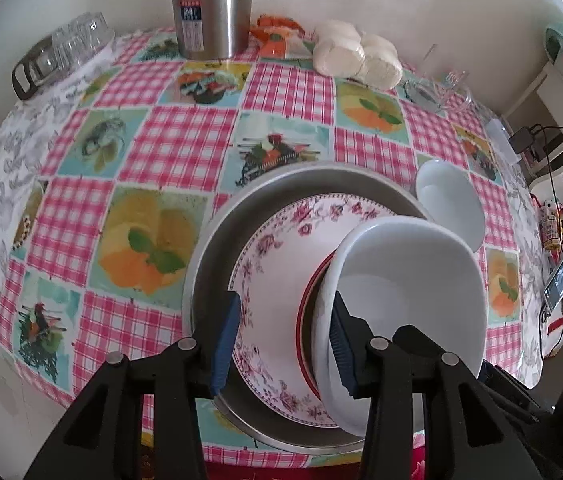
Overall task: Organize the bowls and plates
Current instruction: 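Lower the white square bowl into the basin onto the red-rimmed bowl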
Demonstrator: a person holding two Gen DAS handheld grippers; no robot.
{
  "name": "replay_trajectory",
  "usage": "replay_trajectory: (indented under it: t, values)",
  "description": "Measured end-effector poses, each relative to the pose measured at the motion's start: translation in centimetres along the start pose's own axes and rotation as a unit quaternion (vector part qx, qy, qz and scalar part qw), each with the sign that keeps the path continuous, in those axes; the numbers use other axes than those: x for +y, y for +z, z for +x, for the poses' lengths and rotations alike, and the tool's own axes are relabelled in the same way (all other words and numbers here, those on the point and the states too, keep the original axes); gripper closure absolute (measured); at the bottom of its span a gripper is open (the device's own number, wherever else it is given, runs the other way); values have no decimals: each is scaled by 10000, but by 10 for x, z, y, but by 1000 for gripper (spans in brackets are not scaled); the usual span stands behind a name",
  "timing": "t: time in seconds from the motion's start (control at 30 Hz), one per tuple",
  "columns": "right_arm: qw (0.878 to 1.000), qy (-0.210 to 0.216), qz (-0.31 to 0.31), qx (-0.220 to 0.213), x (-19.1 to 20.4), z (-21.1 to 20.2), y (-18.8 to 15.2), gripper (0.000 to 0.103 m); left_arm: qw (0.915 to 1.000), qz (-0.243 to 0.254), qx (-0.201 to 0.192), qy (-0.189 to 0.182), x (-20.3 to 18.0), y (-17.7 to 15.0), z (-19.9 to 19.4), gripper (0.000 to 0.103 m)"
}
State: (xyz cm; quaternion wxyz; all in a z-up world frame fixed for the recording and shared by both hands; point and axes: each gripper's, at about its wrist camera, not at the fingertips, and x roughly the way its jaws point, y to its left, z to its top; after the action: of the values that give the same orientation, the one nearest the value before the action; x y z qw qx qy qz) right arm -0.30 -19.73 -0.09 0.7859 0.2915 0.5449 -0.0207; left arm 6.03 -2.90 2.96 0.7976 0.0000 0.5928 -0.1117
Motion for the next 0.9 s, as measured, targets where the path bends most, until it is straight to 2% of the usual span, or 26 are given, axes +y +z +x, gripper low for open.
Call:
replay_trajectory:
  t: [0.07,0.17,0.23,0.3,0.4,0.57,0.9]
  values:
    - [9999,126,-24,-15,2,-1,-1,54,9999,-53,23,-93,2,0,1,60]
    - [9999,87,-56,-60,6,-1,-2,54,9999,-54,19,-107,3,1,1,61]
    - [9999,81,-83,-96,8,-1,-2,54,9998,-49,8,-196,3,1,0,70]
    - [9997,116,-144,-131,12,0,-2,58,9994,-43,30,-340,3,2,1,79]
    - [9992,260,-233,-179,19,2,-1,63,9999,-31,-63,-78,6,3,2,80]
    - [9987,124,-370,-333,31,4,0,63,9994,-153,-147,-280,16,8,2,80]
    - [9980,187,-313,-524,26,4,10,63,9989,-37,-337,-312,9,17,4,80]
